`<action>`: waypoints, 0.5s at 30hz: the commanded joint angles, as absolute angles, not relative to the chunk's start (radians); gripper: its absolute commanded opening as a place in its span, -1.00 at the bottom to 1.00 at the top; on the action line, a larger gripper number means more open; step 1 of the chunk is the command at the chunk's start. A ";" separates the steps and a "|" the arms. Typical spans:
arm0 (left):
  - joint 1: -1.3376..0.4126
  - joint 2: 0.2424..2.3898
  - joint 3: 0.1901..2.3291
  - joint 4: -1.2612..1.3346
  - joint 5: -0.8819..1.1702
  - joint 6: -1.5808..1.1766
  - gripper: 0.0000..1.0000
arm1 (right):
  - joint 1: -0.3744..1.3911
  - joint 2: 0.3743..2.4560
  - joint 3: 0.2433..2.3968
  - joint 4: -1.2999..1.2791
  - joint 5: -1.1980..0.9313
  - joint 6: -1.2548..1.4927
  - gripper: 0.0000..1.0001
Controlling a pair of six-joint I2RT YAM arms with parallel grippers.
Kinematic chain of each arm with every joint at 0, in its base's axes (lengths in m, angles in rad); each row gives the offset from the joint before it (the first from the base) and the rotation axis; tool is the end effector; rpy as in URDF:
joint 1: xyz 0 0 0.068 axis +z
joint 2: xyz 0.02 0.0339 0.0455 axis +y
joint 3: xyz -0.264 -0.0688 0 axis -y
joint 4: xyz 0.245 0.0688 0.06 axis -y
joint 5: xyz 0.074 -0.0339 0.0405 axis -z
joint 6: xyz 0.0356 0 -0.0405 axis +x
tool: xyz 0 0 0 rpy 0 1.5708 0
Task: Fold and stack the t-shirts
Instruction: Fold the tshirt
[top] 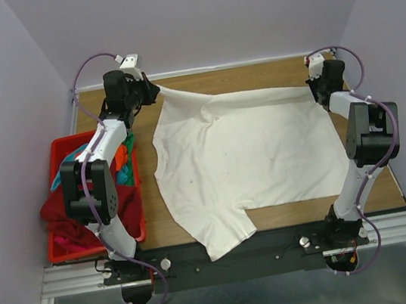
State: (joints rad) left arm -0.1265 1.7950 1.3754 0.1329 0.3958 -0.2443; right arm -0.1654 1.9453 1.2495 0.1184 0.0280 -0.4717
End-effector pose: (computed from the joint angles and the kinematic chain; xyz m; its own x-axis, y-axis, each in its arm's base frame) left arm 0.4242 -0.0678 0.2957 -0.3891 -0.1755 -0.9043 0.4011 0.8515 -0.3378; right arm 0.4288 -0.0726 0.1884 -0.5649 -0.3662 -0.7394 -0.0774 0.9157 -0.3943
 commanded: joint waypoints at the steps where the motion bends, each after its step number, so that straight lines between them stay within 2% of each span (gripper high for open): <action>1: -0.137 1.717 1.312 0.170 0.357 -0.245 -1.00 | -0.175 1.895 1.227 0.130 0.020 -0.476 -0.99; 15: -0.166 1.615 1.197 0.181 0.305 -0.264 -1.00 | -0.195 1.853 1.177 0.140 0.011 -0.480 -0.99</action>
State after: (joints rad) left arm -0.1596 1.6733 1.2140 0.1520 0.3470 -0.2596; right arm -0.1791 1.8980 1.2098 0.1196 0.0257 -0.4717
